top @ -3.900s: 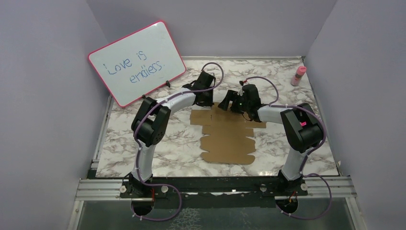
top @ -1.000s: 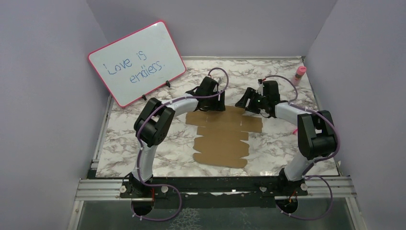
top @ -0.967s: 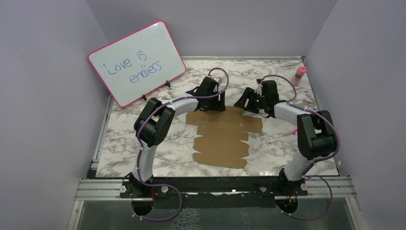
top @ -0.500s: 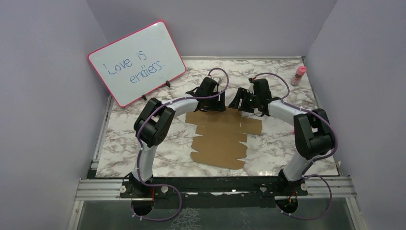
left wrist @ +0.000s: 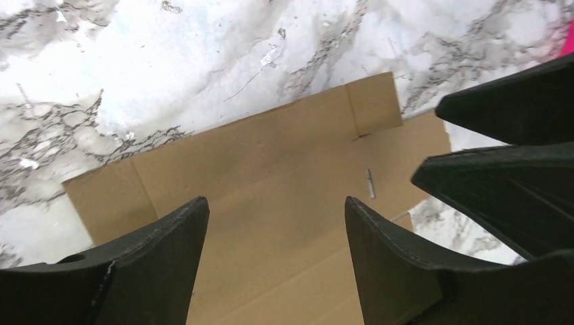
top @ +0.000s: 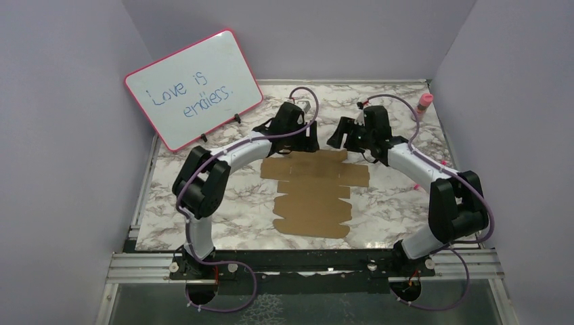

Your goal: Fold the paper box

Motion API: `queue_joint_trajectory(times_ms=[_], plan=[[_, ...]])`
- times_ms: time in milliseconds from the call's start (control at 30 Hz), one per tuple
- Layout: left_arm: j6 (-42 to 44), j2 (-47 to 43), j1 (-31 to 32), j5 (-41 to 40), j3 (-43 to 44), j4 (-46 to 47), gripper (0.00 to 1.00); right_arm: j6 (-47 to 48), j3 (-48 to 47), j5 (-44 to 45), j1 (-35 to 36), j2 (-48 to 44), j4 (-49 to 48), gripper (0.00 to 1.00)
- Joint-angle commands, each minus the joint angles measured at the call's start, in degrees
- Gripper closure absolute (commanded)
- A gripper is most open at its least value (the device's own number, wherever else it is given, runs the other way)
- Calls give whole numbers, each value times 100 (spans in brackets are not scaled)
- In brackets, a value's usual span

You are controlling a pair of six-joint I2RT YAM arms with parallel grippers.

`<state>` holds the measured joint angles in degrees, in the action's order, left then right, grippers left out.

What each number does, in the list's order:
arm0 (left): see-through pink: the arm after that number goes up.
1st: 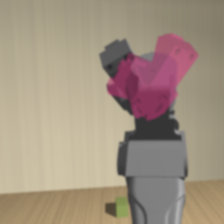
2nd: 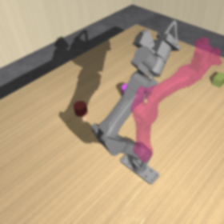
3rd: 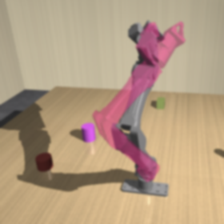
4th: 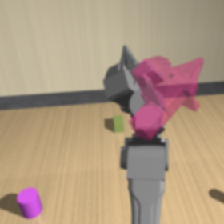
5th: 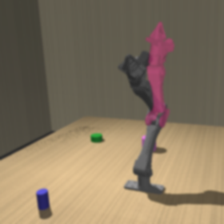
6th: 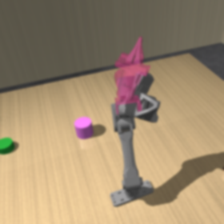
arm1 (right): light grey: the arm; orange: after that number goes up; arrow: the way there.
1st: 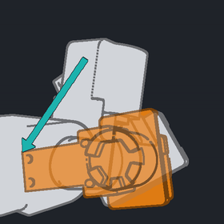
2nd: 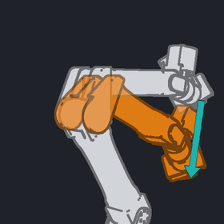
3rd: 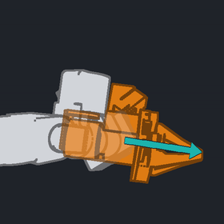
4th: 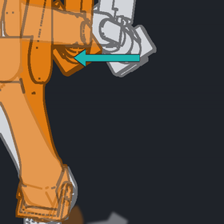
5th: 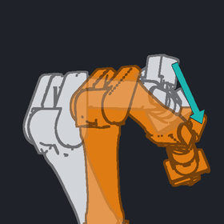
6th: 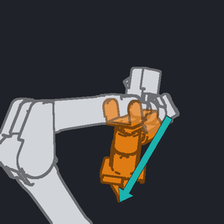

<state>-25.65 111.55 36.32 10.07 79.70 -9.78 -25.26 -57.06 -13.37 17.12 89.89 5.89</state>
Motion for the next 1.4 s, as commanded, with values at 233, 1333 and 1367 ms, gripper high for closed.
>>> queue_joint_trajectory(times_ms=[233, 1333, 1367], plan=[[-339, -1614, -713, 211, -1576, 124, 22, -152, 889, -991, 279, -306, -973, 26], [-731, -1654, -2067, 1276, -3080, 644, 20, -290, 1402, -1386, 648, 884, -2185, 26], [-731, -1613, -2067, 1286, -3090, 657, 20, -287, 1407, -1380, 651, 893, -2191, 26]])
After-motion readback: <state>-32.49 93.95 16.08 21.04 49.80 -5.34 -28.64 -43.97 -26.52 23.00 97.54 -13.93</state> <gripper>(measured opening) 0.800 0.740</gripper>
